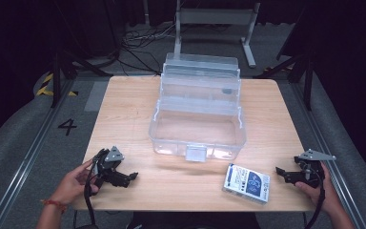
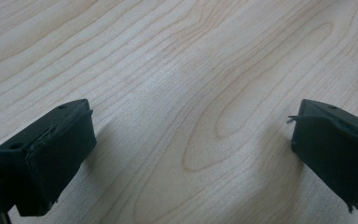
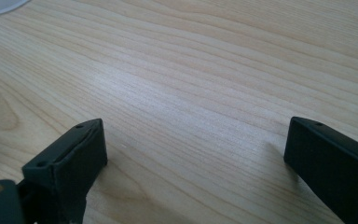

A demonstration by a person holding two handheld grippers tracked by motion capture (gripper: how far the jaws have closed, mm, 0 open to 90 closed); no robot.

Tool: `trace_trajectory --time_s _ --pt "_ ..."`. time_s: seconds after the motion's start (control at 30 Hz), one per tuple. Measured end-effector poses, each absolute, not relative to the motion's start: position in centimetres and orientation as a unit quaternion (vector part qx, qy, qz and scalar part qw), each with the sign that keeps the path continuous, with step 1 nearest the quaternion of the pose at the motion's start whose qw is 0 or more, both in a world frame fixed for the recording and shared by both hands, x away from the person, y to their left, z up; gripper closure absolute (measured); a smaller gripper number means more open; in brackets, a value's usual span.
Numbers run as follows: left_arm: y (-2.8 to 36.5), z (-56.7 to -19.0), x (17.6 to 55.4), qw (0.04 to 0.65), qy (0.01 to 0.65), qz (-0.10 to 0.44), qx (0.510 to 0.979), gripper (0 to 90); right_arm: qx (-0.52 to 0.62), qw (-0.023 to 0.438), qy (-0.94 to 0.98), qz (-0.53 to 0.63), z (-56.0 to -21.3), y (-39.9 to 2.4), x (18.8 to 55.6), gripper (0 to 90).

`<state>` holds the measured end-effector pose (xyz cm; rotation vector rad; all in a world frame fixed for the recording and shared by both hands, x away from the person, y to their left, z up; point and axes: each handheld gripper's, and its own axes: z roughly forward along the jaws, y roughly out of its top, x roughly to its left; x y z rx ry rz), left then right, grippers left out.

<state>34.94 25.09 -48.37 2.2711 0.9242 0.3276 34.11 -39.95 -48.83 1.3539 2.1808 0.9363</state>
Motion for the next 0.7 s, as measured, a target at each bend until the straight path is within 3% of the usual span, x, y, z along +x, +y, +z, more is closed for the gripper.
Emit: trace_trajectory --time_s 0.23,0.7 --pt "25.5 -48.4 35.8 0.331 0.314 0.113 0.882 0.1 0.486 0.203 0.781 0.336 -48.8 -39.9 34.1 5.9" --pt "24.3 -47.8 36.0 0.303 0.329 0.114 0.887 0.9 0.463 0.186 0.802 0.328 -48.5 -40.2 34.3 6.8"
